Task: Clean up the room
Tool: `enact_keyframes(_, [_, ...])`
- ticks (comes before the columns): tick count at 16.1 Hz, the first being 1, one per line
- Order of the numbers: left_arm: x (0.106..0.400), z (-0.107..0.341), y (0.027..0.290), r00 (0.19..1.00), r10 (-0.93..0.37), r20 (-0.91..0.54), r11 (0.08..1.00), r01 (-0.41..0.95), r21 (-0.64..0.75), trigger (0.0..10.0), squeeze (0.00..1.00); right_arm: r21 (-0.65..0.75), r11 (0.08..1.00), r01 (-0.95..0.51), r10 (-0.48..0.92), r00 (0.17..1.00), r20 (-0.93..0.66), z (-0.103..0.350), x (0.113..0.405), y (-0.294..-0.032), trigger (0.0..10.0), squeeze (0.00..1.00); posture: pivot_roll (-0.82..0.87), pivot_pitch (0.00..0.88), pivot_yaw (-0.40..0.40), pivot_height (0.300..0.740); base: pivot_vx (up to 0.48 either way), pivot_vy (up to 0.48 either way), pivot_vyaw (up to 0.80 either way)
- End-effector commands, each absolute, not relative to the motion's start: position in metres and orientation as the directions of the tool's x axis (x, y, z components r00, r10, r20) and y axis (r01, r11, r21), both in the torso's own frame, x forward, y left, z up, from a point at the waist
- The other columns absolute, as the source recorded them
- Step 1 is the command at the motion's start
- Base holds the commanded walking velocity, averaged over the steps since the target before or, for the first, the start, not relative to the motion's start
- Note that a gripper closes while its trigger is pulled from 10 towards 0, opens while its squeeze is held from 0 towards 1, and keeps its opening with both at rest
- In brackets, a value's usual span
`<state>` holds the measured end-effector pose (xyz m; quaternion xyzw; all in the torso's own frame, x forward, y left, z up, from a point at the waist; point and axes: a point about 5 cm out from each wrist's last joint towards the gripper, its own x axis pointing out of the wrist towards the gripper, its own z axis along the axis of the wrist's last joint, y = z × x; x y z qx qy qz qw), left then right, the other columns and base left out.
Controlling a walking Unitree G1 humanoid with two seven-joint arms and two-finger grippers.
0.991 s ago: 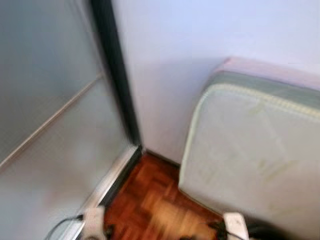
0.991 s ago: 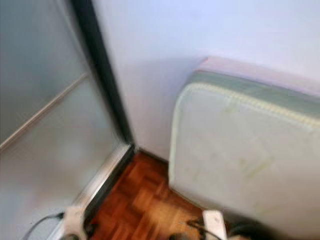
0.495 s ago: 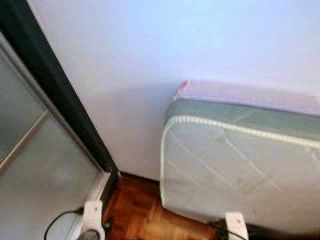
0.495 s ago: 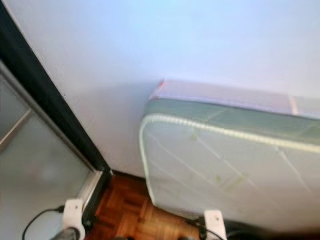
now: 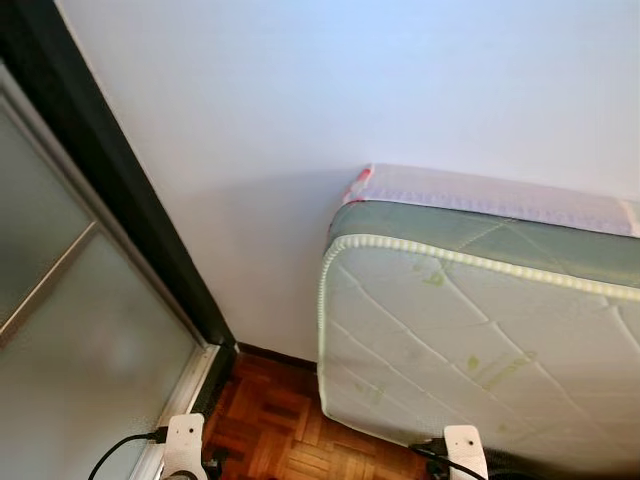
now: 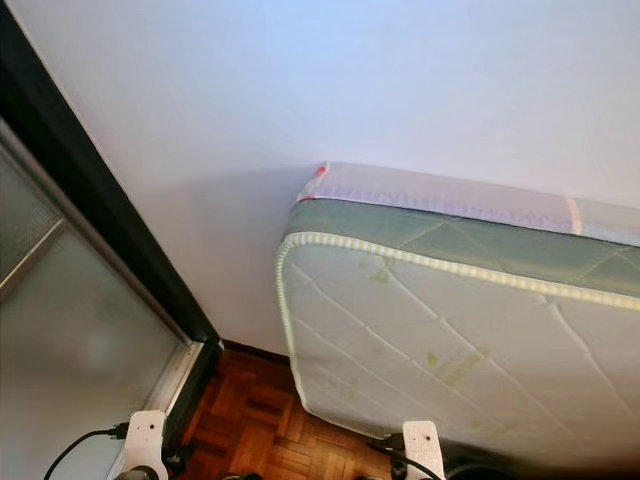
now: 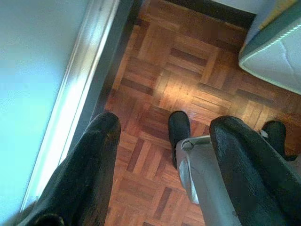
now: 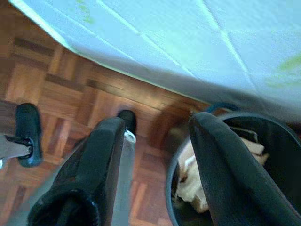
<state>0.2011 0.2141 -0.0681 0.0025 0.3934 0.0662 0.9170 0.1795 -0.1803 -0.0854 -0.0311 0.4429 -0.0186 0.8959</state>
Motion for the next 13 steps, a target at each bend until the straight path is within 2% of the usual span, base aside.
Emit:
enact_keyframes(1, [0.1918,-0.0728,0.2180,0.653,0.132,-0.746,0.990,-0.122,0.068,10.0,0.00,-0.075,0.997,0.009,-0.066,0.585,-0.808,-0.0887,0.1723,-0.1824,10.0,0.00,0.05,0.194,0.016,0.740,0.000,0.000,0.00])
enact_keyframes(13, [0.1916,-0.0730,0.2180,0.650,0.131,-0.749,0.990,-0.122,0.068,10.0,0.00,-0.076,0.997,0.003,-0.064,0.587,-0.807,-0.0886,0.1726,-0.1822,10.0,0.00,0.05,0.192,0.017,0.740,0.000,0.000,0.00])
